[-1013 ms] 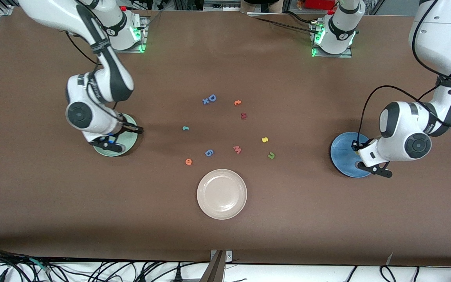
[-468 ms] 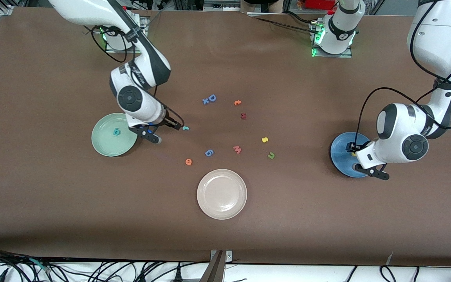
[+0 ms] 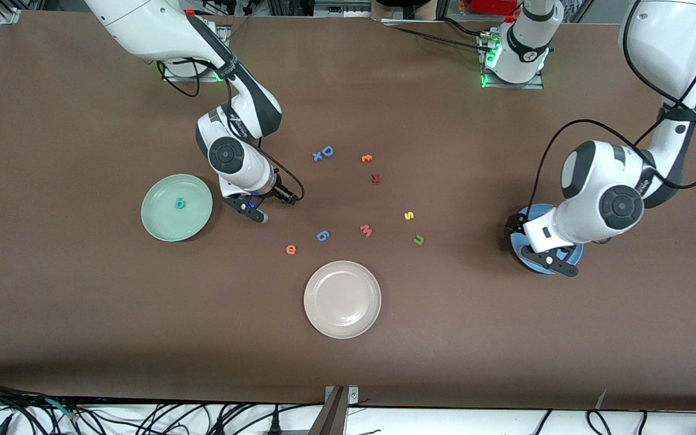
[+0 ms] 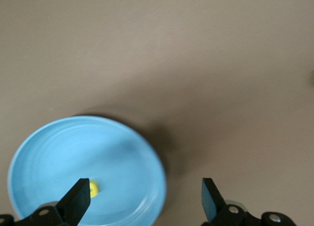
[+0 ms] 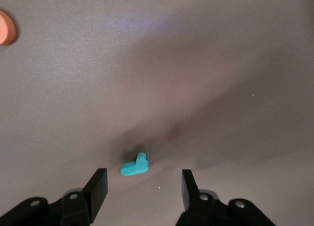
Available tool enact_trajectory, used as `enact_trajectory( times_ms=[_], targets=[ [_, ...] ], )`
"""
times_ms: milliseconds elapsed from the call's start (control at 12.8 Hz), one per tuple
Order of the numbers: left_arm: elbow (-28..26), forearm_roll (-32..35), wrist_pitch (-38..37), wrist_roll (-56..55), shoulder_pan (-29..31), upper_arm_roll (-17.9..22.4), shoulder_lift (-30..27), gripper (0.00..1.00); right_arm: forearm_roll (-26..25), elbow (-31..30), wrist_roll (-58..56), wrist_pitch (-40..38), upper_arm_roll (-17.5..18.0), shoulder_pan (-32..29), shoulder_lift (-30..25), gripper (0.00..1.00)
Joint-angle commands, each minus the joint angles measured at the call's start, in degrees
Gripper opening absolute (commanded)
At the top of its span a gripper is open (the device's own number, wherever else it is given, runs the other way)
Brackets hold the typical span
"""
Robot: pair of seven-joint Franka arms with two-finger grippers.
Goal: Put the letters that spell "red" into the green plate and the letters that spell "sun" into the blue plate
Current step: 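Grasp the teal L letter with the right gripper while the left grasps green n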
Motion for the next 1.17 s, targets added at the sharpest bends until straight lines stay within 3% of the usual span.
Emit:
enact_trajectory(
  times_ms=[0, 234, 390, 624, 857, 1091],
  targets=[
    [2.87, 1.39, -0.63, -9.91, -4.25, -1.43, 1.23, 1.00, 0.25, 0.38, 0.83, 0.75, -0.09, 0.23, 0.54, 0.66],
    [6.29, 1.57, -0.02, -23.63, -11.38, -1.34, 4.92, 1.00, 0.33, 0.30, 1.01, 4.69, -0.09, 0.41, 2.56, 0.66],
    [7.10, 1.57, 4.70, -27.86, -13.67, -1.34, 7.82, 1.00, 0.25, 0.21, 1.01, 4.97, -0.09, 0.41, 2.82, 0.65],
    [7.01, 2.44, 10.95, -31.48, -16.31, -0.56, 11.51, 1.00, 0.25, 0.12, 1.01, 4.88, -0.09, 0.32, 3.17, 0.62],
    [7.09, 11.21, 11.76, -39.11, -17.99, 0.33, 13.27, 1.00, 0.33, 0.12, 1.10, 4.88, -0.09, 0.32, 3.26, 0.61],
    [7.01, 10.89, 18.43, -40.10, -18.08, 0.15, 15.91, 1.00, 0.51, 0.12, 1.18, 4.88, 0.00, 0.32, 3.53, 0.60]
  ],
)
